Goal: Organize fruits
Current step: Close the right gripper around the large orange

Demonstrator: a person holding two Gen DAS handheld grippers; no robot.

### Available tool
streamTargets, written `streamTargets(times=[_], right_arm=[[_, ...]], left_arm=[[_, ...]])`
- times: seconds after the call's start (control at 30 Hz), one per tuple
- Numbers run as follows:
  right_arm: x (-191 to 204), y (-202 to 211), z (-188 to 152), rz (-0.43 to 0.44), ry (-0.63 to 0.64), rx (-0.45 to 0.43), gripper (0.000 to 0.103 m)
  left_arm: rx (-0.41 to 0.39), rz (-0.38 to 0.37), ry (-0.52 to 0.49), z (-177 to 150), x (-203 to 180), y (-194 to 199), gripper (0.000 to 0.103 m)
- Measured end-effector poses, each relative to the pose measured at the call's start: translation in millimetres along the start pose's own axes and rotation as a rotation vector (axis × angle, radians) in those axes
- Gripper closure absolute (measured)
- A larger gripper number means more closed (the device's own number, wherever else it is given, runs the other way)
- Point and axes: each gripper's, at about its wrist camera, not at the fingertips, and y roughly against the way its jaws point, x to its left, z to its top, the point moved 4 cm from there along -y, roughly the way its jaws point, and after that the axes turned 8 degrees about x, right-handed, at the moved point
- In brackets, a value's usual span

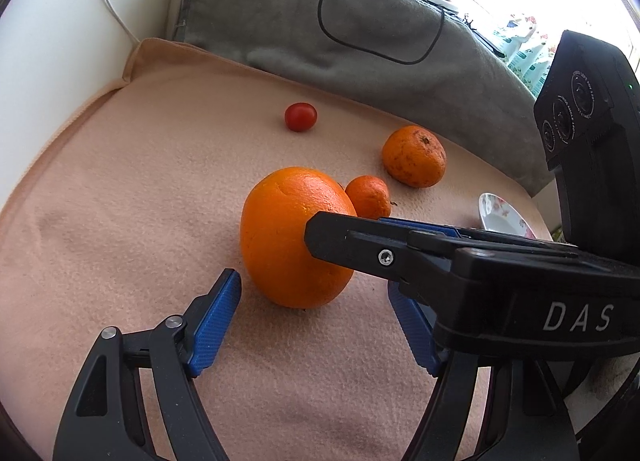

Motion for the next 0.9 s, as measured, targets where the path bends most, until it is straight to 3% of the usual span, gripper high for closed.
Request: streamTargets(times=[0.23,0.43,0.9], right_arm=[[1.2,-5.4,6.1,0.019,0.0,0.007,0.039],[3.7,-12.2,10.7,0.037,0.004,0.016,0.039],[5.2,-26.7,18.9,0.074,0.005,0.038,0.039]], left_arm=[[0.001,0.0,0.004,3.8,2.5,-3.7,0.032],[-0.001,0.004,0.017,4.3,9.8,-5.7,0.042],[-0.014,-0.004,0.026,3.1,13.0,-5.7,0.044]])
